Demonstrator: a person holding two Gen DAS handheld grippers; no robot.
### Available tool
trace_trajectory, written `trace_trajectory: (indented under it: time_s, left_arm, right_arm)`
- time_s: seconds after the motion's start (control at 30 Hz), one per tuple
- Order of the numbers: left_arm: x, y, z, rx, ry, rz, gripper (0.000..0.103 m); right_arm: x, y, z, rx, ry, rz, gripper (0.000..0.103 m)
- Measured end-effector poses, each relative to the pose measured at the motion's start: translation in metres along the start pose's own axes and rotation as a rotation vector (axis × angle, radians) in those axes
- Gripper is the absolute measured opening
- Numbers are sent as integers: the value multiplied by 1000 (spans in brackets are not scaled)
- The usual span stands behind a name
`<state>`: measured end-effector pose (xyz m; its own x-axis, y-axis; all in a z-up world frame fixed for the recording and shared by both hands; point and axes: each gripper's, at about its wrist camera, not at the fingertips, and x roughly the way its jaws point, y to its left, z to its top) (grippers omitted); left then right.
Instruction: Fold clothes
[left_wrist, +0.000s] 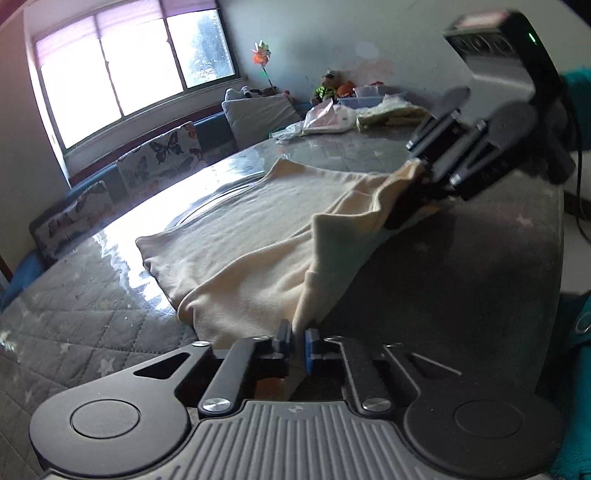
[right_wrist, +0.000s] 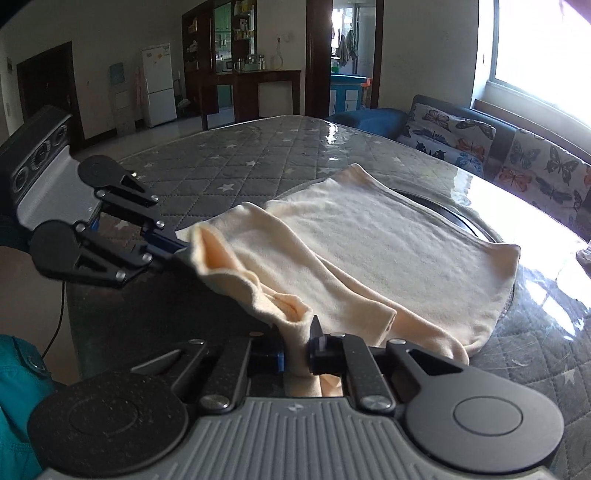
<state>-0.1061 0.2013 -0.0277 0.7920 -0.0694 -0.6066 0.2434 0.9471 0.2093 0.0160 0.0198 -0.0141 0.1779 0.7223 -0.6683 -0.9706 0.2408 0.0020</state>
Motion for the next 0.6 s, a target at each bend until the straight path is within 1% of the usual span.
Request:
trace_trajectory:
  time_s: [0.1,0.27,0.33,0.4,0.5,0.6]
  left_arm:
    - [-16,2,5,-19,-31,-30,5]
    - [-51,-11,12,-20,-42,-85,5]
    - [-72,-18,16,-37,-52,-120,5]
    - [-88,-23,21,-48,-63,-148,5]
    - [-96,-24,28,-50,-62,-159,5]
    - [-87,-12,40,-40,-69,-133,5]
  right_arm:
    - [-9,8,-2,-17,-18,-2,8]
    - [-39,22,-4,-49,-27,26,8]
    - [-52,27,-5,-51,-13,48,8]
    - [-76,36,-3,-61,17,88,8]
    - [-94,39,4,-67,48,127,8]
    - [-95,29,17,-80,65,135,8]
